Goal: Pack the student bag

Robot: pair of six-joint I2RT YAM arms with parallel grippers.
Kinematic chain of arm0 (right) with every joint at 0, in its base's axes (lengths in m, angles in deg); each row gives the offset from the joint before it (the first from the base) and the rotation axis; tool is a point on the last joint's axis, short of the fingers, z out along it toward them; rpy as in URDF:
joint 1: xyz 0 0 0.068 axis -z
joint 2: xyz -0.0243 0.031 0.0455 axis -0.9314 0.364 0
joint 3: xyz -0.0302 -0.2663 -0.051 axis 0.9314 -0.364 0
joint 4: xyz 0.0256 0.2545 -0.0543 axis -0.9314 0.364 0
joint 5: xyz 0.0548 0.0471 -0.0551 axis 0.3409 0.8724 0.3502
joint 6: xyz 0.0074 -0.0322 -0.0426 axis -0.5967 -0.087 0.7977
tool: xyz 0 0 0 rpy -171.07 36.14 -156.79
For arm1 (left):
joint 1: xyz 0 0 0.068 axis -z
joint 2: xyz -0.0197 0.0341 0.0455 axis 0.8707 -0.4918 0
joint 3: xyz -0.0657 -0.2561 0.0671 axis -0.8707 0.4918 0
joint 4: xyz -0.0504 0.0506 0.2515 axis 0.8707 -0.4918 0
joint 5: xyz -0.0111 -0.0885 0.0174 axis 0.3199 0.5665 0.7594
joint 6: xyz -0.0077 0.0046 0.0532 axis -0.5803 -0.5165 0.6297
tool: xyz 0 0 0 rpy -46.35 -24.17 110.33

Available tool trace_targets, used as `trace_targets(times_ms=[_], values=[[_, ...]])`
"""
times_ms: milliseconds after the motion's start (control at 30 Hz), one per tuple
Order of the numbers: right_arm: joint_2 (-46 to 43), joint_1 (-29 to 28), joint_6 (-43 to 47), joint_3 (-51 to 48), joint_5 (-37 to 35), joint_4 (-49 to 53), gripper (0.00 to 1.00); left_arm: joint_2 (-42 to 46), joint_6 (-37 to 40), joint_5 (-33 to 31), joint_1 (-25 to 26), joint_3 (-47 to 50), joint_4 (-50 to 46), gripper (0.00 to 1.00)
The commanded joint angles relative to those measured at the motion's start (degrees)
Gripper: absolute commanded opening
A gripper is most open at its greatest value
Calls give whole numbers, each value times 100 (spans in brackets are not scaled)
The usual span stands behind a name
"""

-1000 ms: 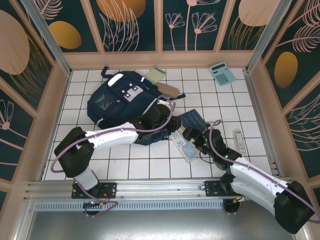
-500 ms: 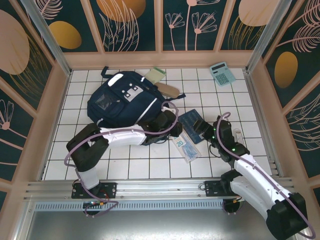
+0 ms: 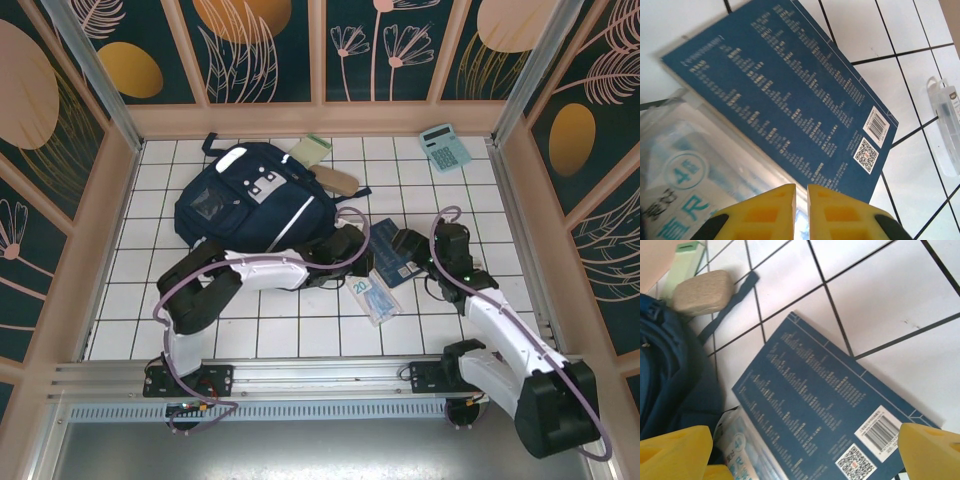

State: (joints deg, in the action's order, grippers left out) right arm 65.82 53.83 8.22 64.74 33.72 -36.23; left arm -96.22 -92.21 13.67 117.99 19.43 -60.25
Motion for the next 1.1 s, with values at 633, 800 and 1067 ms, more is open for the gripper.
trace_targets(times_ms=[633,800,1067], values=[[2055,648,475,-2,770,-1430,85,-1244,-309,-576,39,-1093,-1006,9],[2065,646,493,-50,594,-1340,85,-1501,-132,-825,-26,-1528,-1342,9],[1855,370,284,-252,988,-1398,83,-1704,64,-966,-301,-1860,-1508,9]])
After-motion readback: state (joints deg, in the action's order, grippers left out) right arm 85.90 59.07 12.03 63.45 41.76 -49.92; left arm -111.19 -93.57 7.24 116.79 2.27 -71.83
